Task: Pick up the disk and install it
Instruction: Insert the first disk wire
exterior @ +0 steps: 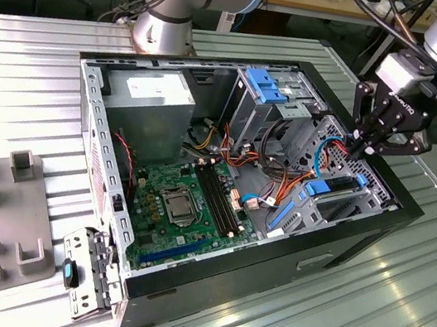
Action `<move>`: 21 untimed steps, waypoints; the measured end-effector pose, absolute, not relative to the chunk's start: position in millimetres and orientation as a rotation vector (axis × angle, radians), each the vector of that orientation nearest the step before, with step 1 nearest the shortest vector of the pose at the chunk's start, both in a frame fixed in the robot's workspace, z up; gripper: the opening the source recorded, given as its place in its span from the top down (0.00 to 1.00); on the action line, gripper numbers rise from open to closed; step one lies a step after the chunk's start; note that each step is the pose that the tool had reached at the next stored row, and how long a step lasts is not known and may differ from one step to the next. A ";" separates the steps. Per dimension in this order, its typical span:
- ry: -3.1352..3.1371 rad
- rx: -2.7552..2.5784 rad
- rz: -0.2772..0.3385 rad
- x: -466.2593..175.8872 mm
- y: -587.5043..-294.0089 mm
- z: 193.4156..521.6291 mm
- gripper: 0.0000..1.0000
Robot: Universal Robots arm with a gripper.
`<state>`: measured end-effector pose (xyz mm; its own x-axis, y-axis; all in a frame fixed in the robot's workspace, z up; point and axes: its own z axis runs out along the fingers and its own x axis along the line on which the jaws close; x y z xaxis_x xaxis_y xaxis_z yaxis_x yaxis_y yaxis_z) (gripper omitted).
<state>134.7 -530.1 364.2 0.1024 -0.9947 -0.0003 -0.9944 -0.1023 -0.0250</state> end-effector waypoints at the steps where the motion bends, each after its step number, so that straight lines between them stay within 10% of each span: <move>1: 2.092 -2.318 -0.026 132.4 -530.2 364.2 0.84; 21: 2.176 -2.240 -0.026 127.7 -551.6 351.6 0.84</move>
<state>127.7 -551.6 351.6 0.0289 -0.9996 -0.0006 -0.9993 -0.0289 -0.0250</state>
